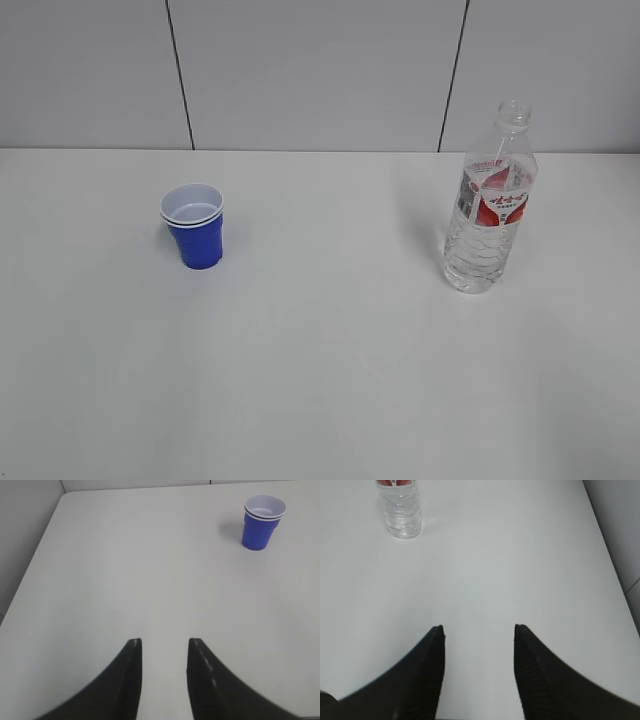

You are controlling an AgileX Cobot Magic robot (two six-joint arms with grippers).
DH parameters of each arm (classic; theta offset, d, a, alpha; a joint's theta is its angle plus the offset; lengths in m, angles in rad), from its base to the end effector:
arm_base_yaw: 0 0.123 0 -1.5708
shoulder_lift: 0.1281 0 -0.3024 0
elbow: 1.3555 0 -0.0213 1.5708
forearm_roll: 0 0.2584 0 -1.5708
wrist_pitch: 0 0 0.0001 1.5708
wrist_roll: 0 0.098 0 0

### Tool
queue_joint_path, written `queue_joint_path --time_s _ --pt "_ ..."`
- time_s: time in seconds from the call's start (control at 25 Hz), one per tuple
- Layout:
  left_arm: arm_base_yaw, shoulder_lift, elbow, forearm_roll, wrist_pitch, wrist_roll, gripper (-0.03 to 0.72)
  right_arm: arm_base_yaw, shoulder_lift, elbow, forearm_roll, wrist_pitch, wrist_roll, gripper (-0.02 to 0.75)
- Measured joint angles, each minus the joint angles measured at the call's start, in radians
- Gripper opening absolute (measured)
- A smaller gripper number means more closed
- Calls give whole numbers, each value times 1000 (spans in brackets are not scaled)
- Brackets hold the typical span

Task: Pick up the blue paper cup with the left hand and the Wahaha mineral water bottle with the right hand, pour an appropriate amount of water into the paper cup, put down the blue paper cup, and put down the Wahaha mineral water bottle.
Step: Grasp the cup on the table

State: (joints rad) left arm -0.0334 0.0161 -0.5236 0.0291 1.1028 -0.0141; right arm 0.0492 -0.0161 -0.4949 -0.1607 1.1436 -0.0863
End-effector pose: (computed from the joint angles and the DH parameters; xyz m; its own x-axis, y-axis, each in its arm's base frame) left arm -0.0115 0.0029 0.2811 -0.4861 0.0153 -0.8738 0.0102 0.9999 0.0118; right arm -0.0152 -0.0150 0.2699 -0.5195 -0.1769 -0.8359 -0.0033 0.9787 -0.2050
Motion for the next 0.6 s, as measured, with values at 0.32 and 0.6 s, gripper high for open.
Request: queue_joint_path --time_s 0.32,0.6 --pt "-4 0 0 0 0 0 299 0 0 0 0 0 0 349" --pt "-11 0 0 -7 0 0 528 0 0 0 0 0 0 349"
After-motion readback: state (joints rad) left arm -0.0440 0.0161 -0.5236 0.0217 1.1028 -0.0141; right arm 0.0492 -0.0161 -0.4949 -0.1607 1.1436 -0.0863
